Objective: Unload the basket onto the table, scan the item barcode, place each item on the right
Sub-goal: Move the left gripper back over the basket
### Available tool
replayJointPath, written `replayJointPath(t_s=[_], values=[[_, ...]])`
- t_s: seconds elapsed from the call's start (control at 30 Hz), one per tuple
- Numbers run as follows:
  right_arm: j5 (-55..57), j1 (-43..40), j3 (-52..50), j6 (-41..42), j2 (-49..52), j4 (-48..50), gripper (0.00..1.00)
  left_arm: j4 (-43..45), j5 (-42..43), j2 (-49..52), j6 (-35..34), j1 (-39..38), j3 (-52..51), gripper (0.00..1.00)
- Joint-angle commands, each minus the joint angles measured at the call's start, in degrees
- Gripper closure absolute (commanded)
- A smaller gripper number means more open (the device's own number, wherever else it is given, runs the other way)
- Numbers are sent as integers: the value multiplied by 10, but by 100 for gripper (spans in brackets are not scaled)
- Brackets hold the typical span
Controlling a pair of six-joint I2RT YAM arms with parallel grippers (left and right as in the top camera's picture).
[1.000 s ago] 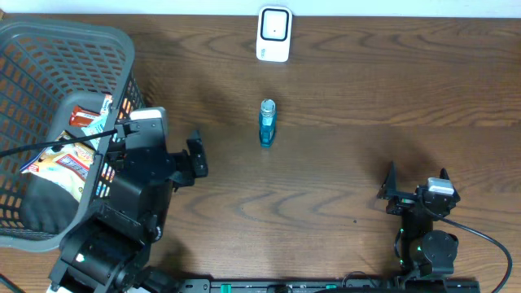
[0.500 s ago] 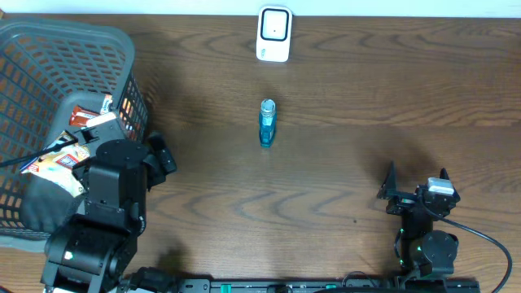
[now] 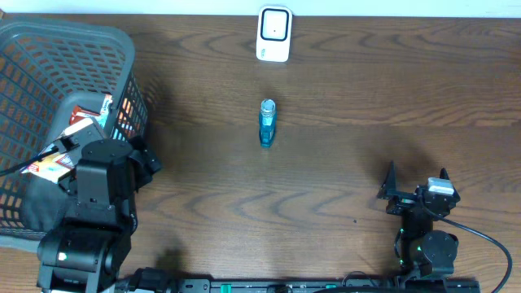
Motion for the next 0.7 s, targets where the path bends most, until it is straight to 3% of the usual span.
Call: replayJointPath(t_s=[0.0, 0.67], values=[[0, -4, -1, -4, -3, -2, 1, -7, -7, 0, -20, 12, 3, 2], [0, -4, -1, -4, -3, -2, 1, -13, -27, 0, -20, 38, 3, 2]])
